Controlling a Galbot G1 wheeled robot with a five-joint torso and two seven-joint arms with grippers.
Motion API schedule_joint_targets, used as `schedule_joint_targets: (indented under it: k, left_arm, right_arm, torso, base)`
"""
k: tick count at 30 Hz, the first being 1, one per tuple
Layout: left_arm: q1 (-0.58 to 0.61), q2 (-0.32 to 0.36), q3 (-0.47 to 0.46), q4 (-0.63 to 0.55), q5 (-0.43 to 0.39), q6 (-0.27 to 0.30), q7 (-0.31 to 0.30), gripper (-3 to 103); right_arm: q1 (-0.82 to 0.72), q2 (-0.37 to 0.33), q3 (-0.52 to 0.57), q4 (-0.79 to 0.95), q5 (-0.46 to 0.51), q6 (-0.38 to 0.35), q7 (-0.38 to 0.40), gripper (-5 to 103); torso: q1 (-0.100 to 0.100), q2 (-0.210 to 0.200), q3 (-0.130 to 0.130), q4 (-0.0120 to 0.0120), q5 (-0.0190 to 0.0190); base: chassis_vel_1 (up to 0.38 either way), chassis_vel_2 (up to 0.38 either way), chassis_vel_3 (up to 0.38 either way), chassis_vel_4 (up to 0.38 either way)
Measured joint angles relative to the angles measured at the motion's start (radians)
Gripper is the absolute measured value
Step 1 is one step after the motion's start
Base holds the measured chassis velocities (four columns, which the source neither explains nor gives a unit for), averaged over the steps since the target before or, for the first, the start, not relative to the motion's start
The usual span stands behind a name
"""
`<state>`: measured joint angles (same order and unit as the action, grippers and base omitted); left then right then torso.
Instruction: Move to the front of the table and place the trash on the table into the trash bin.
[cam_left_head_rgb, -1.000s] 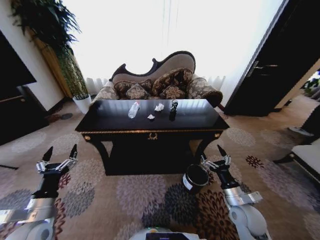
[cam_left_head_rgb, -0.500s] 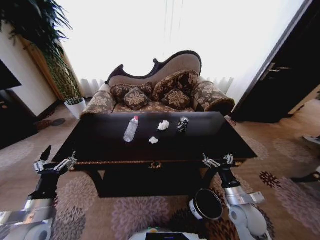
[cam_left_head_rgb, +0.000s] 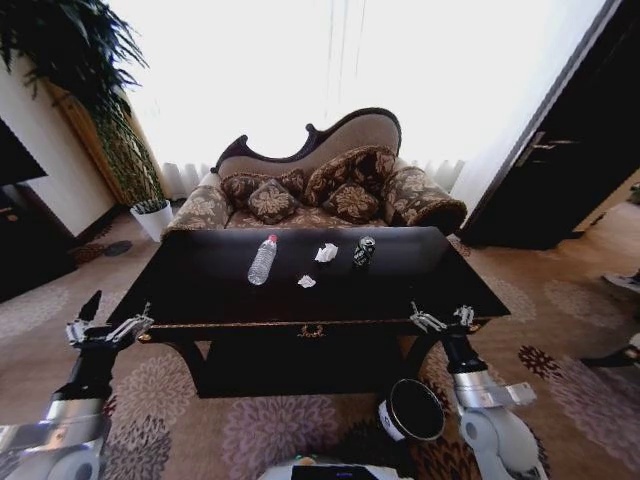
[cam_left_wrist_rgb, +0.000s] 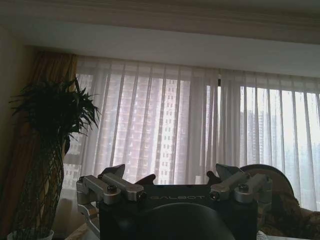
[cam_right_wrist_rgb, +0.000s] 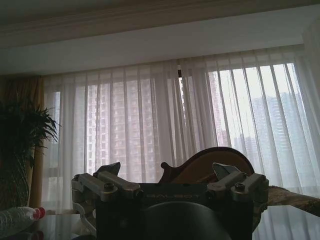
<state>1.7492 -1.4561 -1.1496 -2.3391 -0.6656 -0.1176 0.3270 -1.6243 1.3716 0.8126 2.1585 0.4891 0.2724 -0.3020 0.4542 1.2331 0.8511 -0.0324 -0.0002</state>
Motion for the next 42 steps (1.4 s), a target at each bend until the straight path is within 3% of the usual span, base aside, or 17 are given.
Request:
schedule_joint_targets:
  k: [11, 18, 20, 23, 25, 26, 29, 31, 34, 36, 42]
  left_arm:
    - [0.006, 0.008, 0.018, -0.022, 0.008, 0.016, -0.041, 100]
    - [0.018, 0.051, 0.089, -0.110, -0.038, 0.098, -0.115, 100]
    - [0.000, 0.113, 0.095, -0.140, -0.059, 0.189, -0.136, 100]
    - [-0.008, 0.155, 0.066, -0.142, -0.092, 0.221, -0.141, 100]
    - [-0.037, 0.245, 0.031, -0.115, -0.132, 0.265, -0.158, 100]
    - [-0.037, 0.245, 0.031, -0.115, -0.132, 0.265, -0.158, 100]
    - [-0.096, 0.348, 0.033, -0.045, -0.165, 0.306, -0.193, 100]
    - [-0.108, 0.364, 0.040, -0.034, -0.182, 0.316, -0.206, 100]
    - [-0.150, 0.432, 0.086, -0.009, -0.281, 0.355, -0.261, 100]
    - [-0.158, 0.446, 0.095, -0.005, -0.295, 0.360, -0.269, 100]
    - [-0.222, 0.597, 0.164, 0.044, -0.354, 0.380, -0.307, 100]
  right_arm:
    - [0.007, 0.006, -0.007, 0.014, -0.006, 0.016, -0.002, 100]
    - [0.003, 0.008, 0.003, 0.067, -0.025, 0.021, 0.012, 100]
    - [0.013, 0.000, -0.025, 0.099, -0.044, 0.011, 0.023, 100]
    - [0.026, -0.010, -0.048, 0.100, -0.053, 0.004, 0.023, 100]
    - [0.028, -0.016, -0.063, 0.100, -0.056, 0.005, 0.024, 100]
    - [0.028, -0.016, -0.063, 0.100, -0.056, 0.005, 0.024, 100]
    - [0.027, -0.017, -0.073, 0.110, -0.056, 0.005, 0.024, 100]
    - [0.027, -0.017, -0.076, 0.112, -0.056, 0.005, 0.024, 100]
    - [0.014, -0.011, -0.102, 0.115, -0.074, 0.014, 0.023, 100]
    - [0.011, -0.009, -0.107, 0.116, -0.080, 0.017, 0.023, 100]
    - [-0.013, 0.006, -0.145, 0.135, -0.105, 0.030, 0.022, 100]
  torso:
    - [-0.001, 0.000, 0.000, 0.0000, 0.0000]
    - [0.000, 0.000, 0.000, 0.0000, 0.0002]
    - [0.000, 0.000, 0.000, -0.0003, -0.0003]
    - [0.000, 0.000, 0.000, 0.0003, -0.0001]
    - [0.000, 0.000, 0.000, 0.0001, 0.0000]
    - [0.000, 0.000, 0.000, 0.0001, 0.0000]
    - [0.000, 0.000, 0.000, -0.0001, -0.0003]
    - [0.000, 0.000, 0.000, -0.0001, -0.0004]
    - [0.000, 0.000, 0.000, -0.0002, -0.0001]
    - [0.000, 0.000, 0.000, 0.0000, -0.0002]
    - [0.000, 0.000, 0.000, 0.0001, -0.0009]
  base:
    - [0.000, 0.000, 0.000, 0.000]
    - [0.000, 0.000, 0.000, 0.000]
    - [0.000, 0.000, 0.000, 0.000]
    - [0.000, 0.000, 0.000, 0.000]
    - [0.000, 0.000, 0.000, 0.000]
    - [0.000, 0.000, 0.000, 0.000]
    - [0.000, 0.000, 0.000, 0.000]
    - [0.000, 0.000, 0.000, 0.000]
    - [0.000, 0.000, 0.000, 0.000]
    - [0.000, 0.000, 0.000, 0.000]
    - [0.000, 0.000, 0.000, 0.000]
